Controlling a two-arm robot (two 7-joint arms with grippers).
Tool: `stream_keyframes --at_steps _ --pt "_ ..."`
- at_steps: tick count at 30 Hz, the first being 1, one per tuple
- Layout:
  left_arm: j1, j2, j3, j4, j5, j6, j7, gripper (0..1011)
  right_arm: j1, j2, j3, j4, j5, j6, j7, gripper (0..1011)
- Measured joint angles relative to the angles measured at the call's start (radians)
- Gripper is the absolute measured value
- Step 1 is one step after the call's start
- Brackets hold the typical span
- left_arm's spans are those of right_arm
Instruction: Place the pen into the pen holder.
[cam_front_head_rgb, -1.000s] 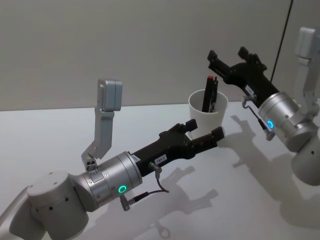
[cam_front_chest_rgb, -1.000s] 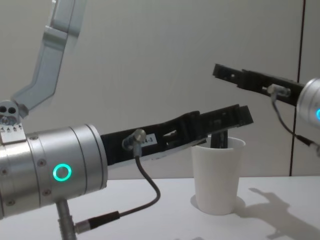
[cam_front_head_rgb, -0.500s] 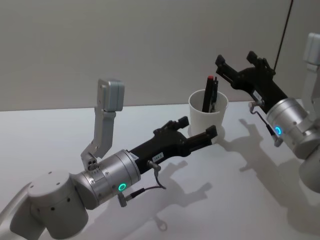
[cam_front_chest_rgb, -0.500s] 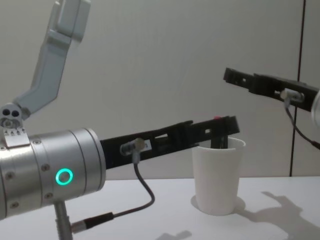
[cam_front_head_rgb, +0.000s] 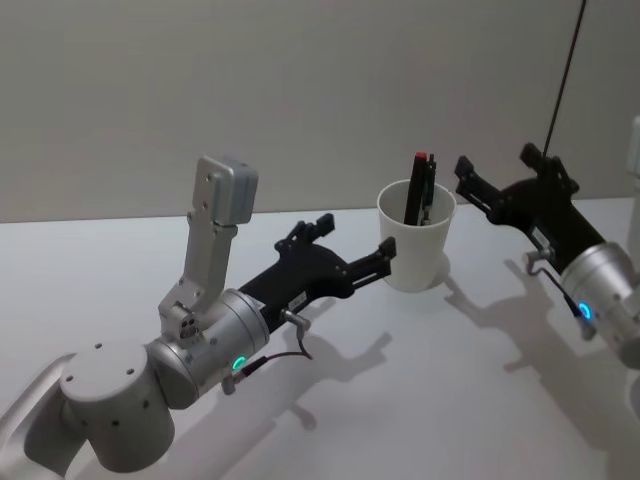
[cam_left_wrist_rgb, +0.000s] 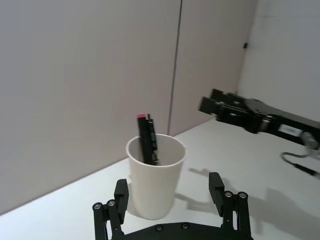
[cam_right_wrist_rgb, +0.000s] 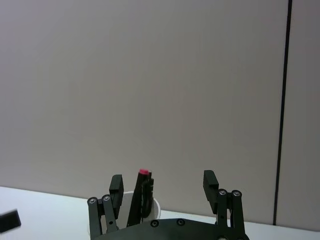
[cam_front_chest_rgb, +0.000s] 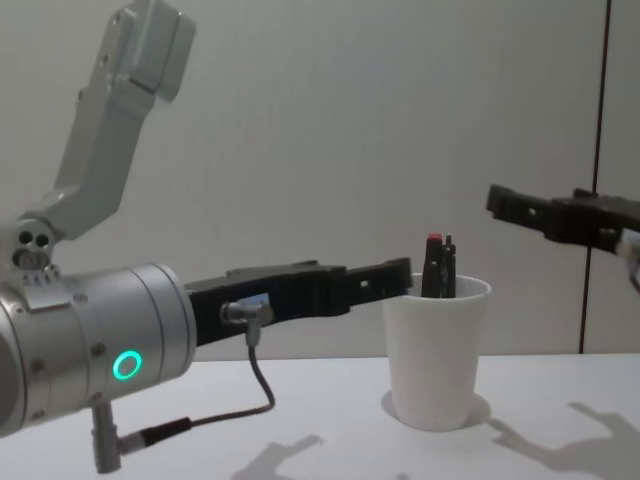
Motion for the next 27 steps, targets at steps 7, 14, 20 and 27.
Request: stream_keyframes --at_steps 7,14,20,27 --pt "-0.009 0.004 0.008 0.012 0.088 -0.044 0.065 1001 -0.072 0.025 0.018 -0.057 -0.041 0.002 -0.012 1002" --pt "-0.017 0.008 0.017 0.024 0.178 -0.090 0.132 1001 -0.137 0.048 0.033 -0.107 -0.078 0.005 -0.023 1001" --pt "-0.026 0.012 0.025 0.035 0.265 -0.134 0.196 1001 -0.182 0.065 0.044 -0.142 -0.103 0.006 -0.030 1001" --pt "-0.032 0.015 0.030 0.043 0.326 -0.164 0.241 1001 -0.199 0.070 0.048 -0.155 -0.113 0.007 -0.033 1001"
